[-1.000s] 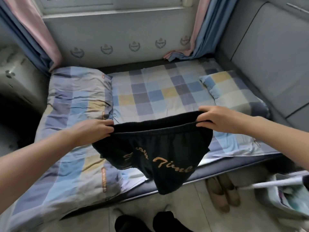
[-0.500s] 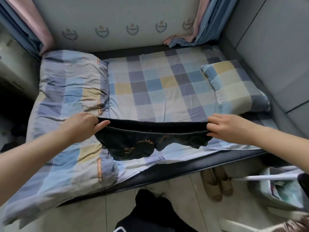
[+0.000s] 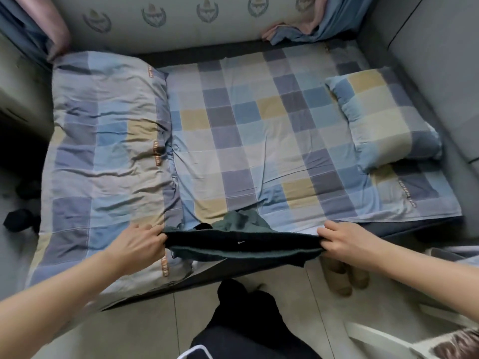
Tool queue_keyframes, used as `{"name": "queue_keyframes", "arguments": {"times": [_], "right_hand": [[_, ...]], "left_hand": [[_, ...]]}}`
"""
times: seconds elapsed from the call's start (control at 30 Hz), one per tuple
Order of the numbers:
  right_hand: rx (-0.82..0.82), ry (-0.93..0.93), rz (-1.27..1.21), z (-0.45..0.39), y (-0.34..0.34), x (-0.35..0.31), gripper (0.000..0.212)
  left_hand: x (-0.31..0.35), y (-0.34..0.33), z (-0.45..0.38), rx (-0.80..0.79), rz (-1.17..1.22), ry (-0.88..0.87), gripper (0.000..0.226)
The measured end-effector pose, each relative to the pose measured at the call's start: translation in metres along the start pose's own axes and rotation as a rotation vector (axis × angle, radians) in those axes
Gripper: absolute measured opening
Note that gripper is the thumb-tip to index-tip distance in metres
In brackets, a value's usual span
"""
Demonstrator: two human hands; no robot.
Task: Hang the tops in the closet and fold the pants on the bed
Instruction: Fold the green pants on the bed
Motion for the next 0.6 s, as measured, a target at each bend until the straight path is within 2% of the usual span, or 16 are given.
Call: {"name": "queue_keyframes", "arguments": {"times": [0.07,0.17,0.23,0.33,0.43,0.53,0.6], "right_hand": [[0.030,-0.111,-0.016,-0.003,0.002,0.008,0.037],[0.149,-0.347,-0.057,-0.009,0.014,0.026,0.048],[0.230,-0.459,-0.054,-0.013,0.024,0.039,0.040],[0.274,-0.527,-0.089,-0.012,0.035,0.060,0.025],[0.297,-0.659,-0.376,-0.006,0.043,0.090,0.017],[0.365,-0.690,-0.707,0.004,0.052,0.129,0.015],[0.428,-0.703,-0.864,0.008,0.065,0.151,0.011]], "left_hand": [[-0.007,-0.004,0.000,-0.014,0.006,-0.029,0.029],[-0.020,-0.004,-0.016,-0.083,0.212,0.056,0.020],[-0.026,0.005,-0.029,0.039,0.349,0.120,0.017],[-0.032,0.022,-0.049,0.178,0.431,0.217,0.021],[-0.036,0.038,-0.070,0.245,0.580,0.394,0.017],[-0.039,0.055,-0.088,0.267,0.891,0.592,0.026],[-0.038,0.072,-0.097,0.321,1.007,0.638,0.026]]}}
Point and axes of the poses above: each hand's wrist, its own z-axis away from the middle knuckle, its own y-axis out of the back of the hand, x = y × z, the point moved 3 cm from there along -z, towards the middle knuckle, and after that the axes turned 10 degrees about -z, right-handed, at the moved point
